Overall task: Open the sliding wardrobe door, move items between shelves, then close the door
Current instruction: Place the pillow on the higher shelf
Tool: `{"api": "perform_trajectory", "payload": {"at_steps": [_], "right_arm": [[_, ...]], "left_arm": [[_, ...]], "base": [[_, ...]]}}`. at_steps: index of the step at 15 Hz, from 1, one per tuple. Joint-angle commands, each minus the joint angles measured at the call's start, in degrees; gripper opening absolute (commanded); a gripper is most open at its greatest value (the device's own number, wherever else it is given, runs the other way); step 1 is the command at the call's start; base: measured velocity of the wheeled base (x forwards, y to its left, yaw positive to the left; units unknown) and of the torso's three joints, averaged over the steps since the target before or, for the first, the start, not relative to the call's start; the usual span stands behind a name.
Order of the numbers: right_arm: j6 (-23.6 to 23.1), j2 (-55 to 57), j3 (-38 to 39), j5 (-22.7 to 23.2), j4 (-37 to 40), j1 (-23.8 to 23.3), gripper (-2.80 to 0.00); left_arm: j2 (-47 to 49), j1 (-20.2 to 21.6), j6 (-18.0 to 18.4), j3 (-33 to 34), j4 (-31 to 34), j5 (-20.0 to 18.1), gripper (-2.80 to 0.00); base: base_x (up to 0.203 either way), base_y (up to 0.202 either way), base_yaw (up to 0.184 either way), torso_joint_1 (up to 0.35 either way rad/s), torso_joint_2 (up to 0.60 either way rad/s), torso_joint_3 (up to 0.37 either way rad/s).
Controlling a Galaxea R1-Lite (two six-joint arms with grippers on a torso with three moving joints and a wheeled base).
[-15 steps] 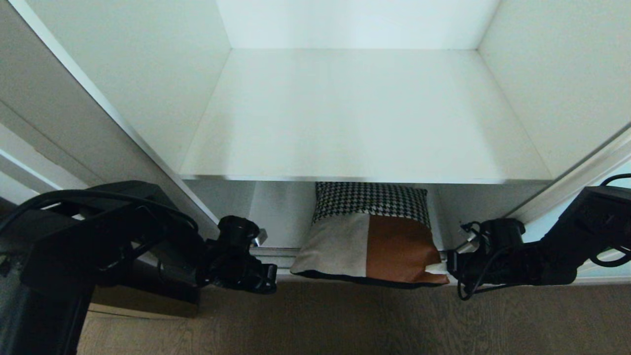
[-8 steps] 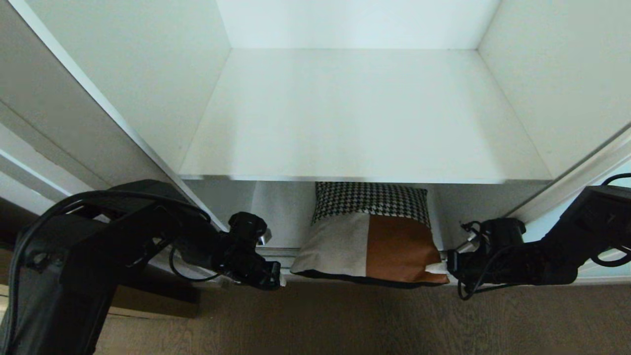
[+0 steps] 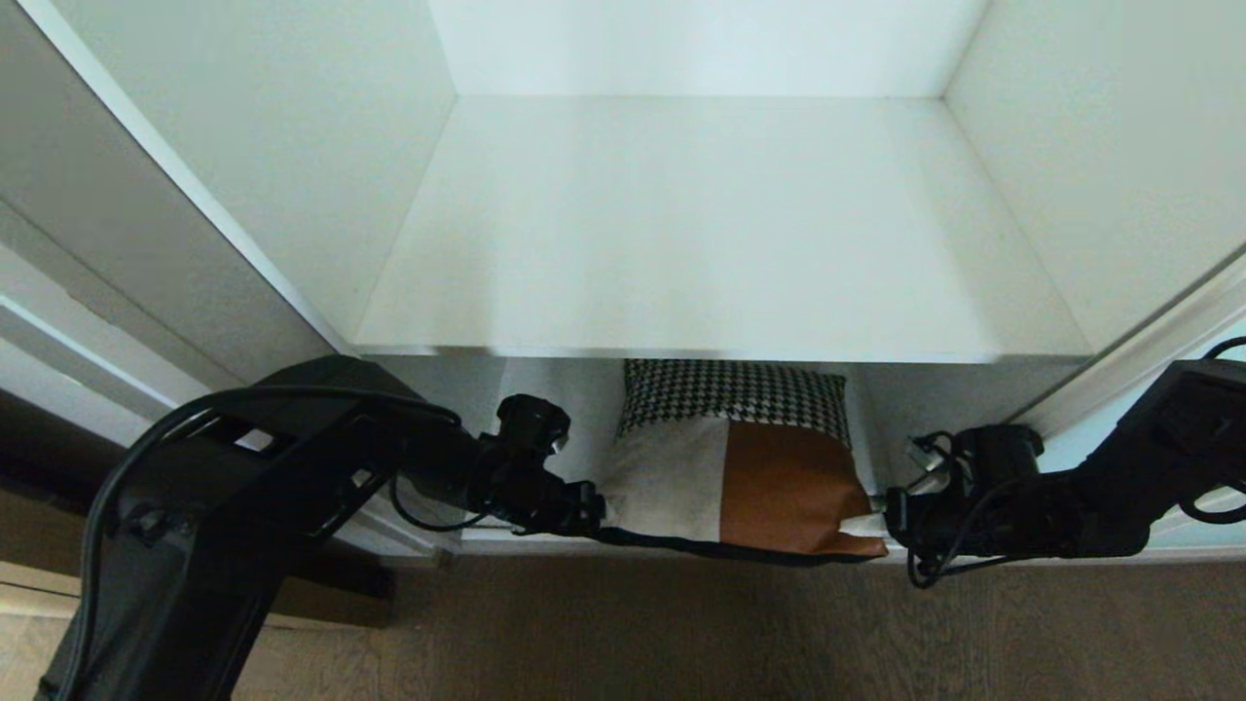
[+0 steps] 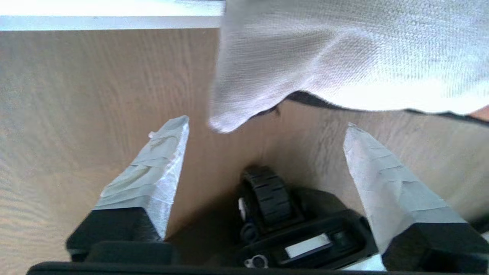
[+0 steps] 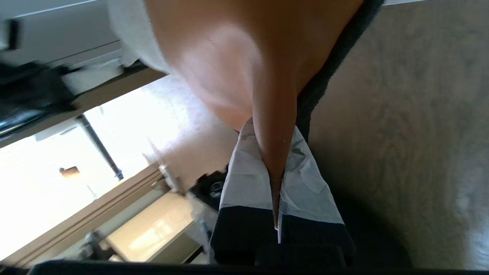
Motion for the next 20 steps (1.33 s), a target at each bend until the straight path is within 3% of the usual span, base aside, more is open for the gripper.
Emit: {"api": "perform_trajectory", "payload": {"at_steps": [1, 5, 7, 10, 12, 17, 20], "right_arm": [[0.21, -1.55, 0.14, 1.79, -0.05, -0.94, -2.8], [0.96, -2.31, 0.43, 2.15, -0.1, -1.38, -2.8], [2.18, -2.91, 0.58, 3.01, -0.17, -2.03, -2.8], [2.36, -3.53, 0.64, 3.88, -0.14, -2.79, -2.8], [2.73, -3.88, 0.67, 4.66, -0.14, -3.46, -2.8], [3.95, -4.58, 0.85, 7.08, -0.31, -4.65, -2.8], [3.98, -4.65, 1.0, 8.1, -0.17, -4.88, -2.8]], "left_arm": [[1.72, -0.14, -0.35, -2.97, 1.04, 0.02, 0.0], [4.05, -0.23, -0.67, -13.04, 13.7, 0.08, 0.0], [5.23, -0.2, -1.58, -16.31, 16.69, 0.08, 0.0], [7.47, -0.2, -5.41, -21.67, 17.22, 0.36, 0.0], [10.09, -0.24, -6.05, -26.42, 18.74, 2.27, 0.0], [10.78, -0.2, -6.82, -26.24, 15.73, 3.78, 0.0], [11.13, -0.28, -11.4, -25.9, 9.19, 8.45, 0.0]], "base": [[0.0, 0.0, 0.0, 0.0, 0.0, 0.0], [0.0, 0.0, 0.0, 0.0, 0.0, 0.0], [0.0, 0.0, 0.0, 0.0, 0.0, 0.0], [0.0, 0.0, 0.0, 0.0, 0.0, 0.0], [0.0, 0.0, 0.0, 0.0, 0.0, 0.0], [0.0, 0.0, 0.0, 0.0, 0.0, 0.0], [0.0, 0.0, 0.0, 0.0, 0.0, 0.0]]}}
